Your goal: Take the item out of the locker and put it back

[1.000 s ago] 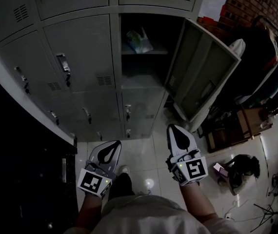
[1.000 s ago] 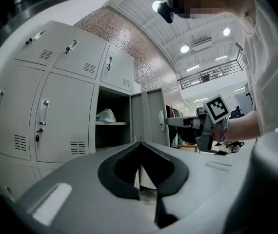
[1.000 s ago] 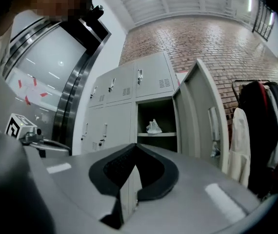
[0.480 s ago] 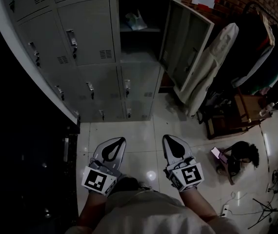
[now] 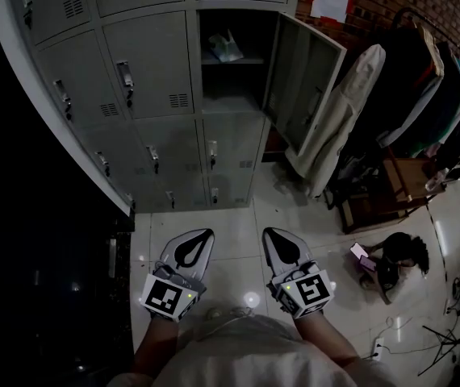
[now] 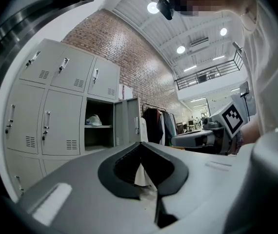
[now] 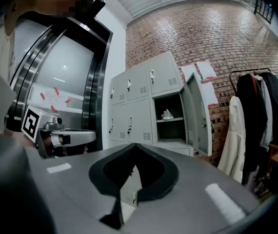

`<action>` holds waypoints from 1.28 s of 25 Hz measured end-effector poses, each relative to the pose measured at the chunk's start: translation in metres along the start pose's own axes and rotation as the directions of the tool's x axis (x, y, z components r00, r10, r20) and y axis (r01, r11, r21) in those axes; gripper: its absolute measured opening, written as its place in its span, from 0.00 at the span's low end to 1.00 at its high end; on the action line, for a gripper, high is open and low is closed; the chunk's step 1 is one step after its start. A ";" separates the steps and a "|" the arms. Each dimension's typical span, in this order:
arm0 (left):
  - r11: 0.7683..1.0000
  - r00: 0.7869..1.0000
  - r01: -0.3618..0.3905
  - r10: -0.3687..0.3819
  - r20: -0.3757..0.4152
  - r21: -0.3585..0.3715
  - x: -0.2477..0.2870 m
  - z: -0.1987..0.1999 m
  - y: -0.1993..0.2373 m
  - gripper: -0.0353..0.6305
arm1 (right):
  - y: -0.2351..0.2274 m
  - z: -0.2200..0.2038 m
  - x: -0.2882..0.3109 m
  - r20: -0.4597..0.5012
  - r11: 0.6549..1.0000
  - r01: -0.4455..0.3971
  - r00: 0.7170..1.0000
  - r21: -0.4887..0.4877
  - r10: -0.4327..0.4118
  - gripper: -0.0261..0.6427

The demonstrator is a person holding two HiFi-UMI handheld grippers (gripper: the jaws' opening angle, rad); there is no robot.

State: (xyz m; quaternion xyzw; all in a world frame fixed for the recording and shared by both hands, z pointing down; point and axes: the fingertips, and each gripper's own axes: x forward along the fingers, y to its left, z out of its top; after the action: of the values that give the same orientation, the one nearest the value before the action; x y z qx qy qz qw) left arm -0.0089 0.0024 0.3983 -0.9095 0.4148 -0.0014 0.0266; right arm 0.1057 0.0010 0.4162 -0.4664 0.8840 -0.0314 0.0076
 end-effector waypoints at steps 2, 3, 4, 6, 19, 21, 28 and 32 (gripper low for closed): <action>1.000 1.000 0.005 -0.005 0.008 0.012 -0.003 0.002 0.000 0.05 | 0.006 0.002 0.001 -0.002 1.000 -0.002 1.000 -0.002 0.002 0.04; 1.000 1.000 0.005 -0.005 0.005 0.011 -0.004 0.002 -0.001 0.05 | 0.007 0.002 0.001 -0.004 1.000 -0.003 1.000 -0.005 0.003 0.04; 1.000 1.000 0.008 -0.008 0.002 0.009 -0.005 0.002 -0.001 0.05 | 0.008 0.003 0.002 -0.004 1.000 -0.004 1.000 -0.007 0.004 0.04; 1.000 1.000 0.016 -0.016 -0.006 0.002 -0.006 0.001 -0.002 0.05 | 0.011 0.003 0.003 -0.004 1.000 -0.010 1.000 -0.011 0.010 0.04; 1.000 1.000 -0.010 0.010 -0.004 -0.011 -0.013 -0.004 0.017 0.05 | 0.027 -0.006 0.019 -0.032 0.998 -0.049 0.998 -0.043 0.048 0.04; 1.000 1.000 -0.012 0.012 -0.008 -0.008 -0.013 -0.005 0.019 0.05 | 0.028 -0.006 0.021 -0.034 0.998 -0.054 0.998 -0.042 0.053 0.04; 1.000 1.000 -0.021 0.021 -0.012 0.004 -0.016 -0.005 0.023 0.05 | 0.028 -0.002 0.023 -0.028 0.997 -0.061 0.998 -0.049 0.060 0.04; 1.000 1.000 -0.020 0.020 -0.010 0.006 -0.016 -0.006 0.023 0.05 | 0.027 -0.003 0.023 -0.029 0.996 -0.057 0.998 -0.061 0.056 0.04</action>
State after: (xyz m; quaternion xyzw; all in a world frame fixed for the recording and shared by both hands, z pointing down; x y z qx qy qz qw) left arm -0.0364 -0.0009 0.4034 -0.9053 0.4239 -0.0071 0.0274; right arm 0.0706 -0.0024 0.4184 -0.4407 0.8974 -0.0100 -0.0178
